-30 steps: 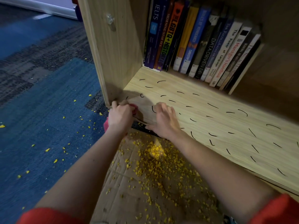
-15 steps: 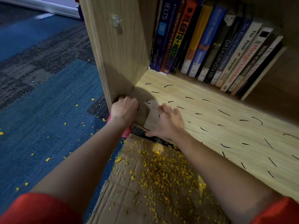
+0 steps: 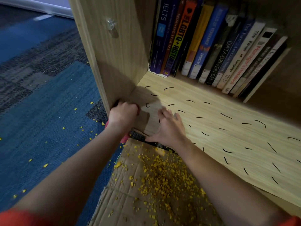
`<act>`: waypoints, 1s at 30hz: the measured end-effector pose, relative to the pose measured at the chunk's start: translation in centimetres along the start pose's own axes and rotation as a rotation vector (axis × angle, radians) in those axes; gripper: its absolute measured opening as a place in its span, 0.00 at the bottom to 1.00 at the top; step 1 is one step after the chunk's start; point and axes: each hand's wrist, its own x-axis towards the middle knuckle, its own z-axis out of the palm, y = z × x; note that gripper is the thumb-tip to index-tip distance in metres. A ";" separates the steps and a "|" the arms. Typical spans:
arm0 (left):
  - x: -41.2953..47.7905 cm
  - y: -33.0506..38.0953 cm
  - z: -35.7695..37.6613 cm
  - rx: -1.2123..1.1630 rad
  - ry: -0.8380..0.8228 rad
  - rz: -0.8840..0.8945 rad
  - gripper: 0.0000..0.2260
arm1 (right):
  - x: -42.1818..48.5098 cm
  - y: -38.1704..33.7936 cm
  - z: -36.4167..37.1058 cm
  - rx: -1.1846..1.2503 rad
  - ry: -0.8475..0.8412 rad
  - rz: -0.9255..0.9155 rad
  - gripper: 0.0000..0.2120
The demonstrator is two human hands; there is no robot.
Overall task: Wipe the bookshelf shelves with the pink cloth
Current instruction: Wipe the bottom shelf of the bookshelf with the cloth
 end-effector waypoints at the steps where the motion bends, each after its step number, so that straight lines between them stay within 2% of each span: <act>1: -1.0 -0.1 0.2 0.024 -0.008 0.009 0.15 | 0.0 -0.1 -0.1 -0.020 0.001 -0.004 0.56; 6: -1.1 1.1 0.1 0.233 -0.001 0.012 0.15 | 0.3 0.0 0.0 -0.056 -0.006 -0.013 0.56; 12: 1.7 1.4 -0.5 0.130 0.023 0.015 0.14 | 0.1 0.2 0.2 -0.045 -0.003 -0.011 0.56; 18: -1.4 0.4 0.1 0.276 -0.029 0.042 0.15 | 0.2 0.2 0.0 -0.055 0.007 -0.026 0.55; 23: 1.6 1.4 -1.0 0.128 0.002 0.008 0.14 | 0.1 0.1 -0.2 -0.049 -0.018 -0.022 0.56; 26: -0.5 1.5 -0.1 0.156 0.000 0.076 0.14 | 0.0 0.2 -0.2 -0.032 -0.019 -0.014 0.56; 30: -1.2 0.4 0.2 0.369 -0.010 0.228 0.15 | 0.1 0.3 -0.6 -0.036 -0.077 -0.022 0.56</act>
